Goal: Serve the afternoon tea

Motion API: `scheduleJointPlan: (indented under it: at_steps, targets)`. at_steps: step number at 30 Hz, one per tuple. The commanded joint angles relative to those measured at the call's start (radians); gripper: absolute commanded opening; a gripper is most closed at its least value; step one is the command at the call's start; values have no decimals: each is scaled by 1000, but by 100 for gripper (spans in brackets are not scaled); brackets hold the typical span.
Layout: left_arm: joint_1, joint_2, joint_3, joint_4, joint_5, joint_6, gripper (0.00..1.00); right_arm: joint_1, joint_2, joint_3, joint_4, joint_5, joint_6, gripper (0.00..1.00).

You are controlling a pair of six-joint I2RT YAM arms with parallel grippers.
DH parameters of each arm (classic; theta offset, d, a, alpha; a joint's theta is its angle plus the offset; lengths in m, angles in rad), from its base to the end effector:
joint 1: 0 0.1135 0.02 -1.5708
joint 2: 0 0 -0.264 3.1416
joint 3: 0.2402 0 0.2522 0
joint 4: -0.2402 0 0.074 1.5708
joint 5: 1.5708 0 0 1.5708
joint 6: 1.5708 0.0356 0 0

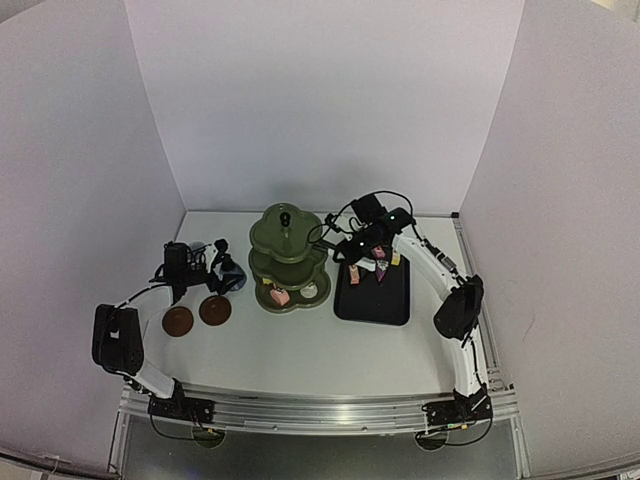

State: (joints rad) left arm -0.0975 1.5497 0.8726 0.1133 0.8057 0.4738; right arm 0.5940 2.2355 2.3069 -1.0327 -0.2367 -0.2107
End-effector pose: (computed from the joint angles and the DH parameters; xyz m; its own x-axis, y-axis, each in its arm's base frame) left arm 0.3223 -0.0573 0.2180 -0.1656 0.3337 -0.9280 0.8426 0.5368 0.0426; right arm 0.3973 0.2784 0.3096 -0.5274 -0.6015 -0.6000 -0.7829 0.6184 0.0683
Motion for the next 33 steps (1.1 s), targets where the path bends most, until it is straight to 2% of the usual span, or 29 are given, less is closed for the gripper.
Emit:
scheduleJointPlan:
  at_steps: [1,10,16,25,33]
  targets:
    - [-5,-45,-3,29,-8,0,93,8,-104,-34,29,13,20,36]
    - [-5,-49,-5,35,-7,-2,93,7,-224,-175,33,63,69,35]
    - [-5,-51,-8,43,-8,-7,94,15,-312,-284,73,101,176,33]
    - [-5,-57,-20,52,-10,-13,94,15,-484,-488,76,325,365,32]
    - [-5,-59,-21,55,-10,-18,94,16,-546,-712,89,380,542,33]
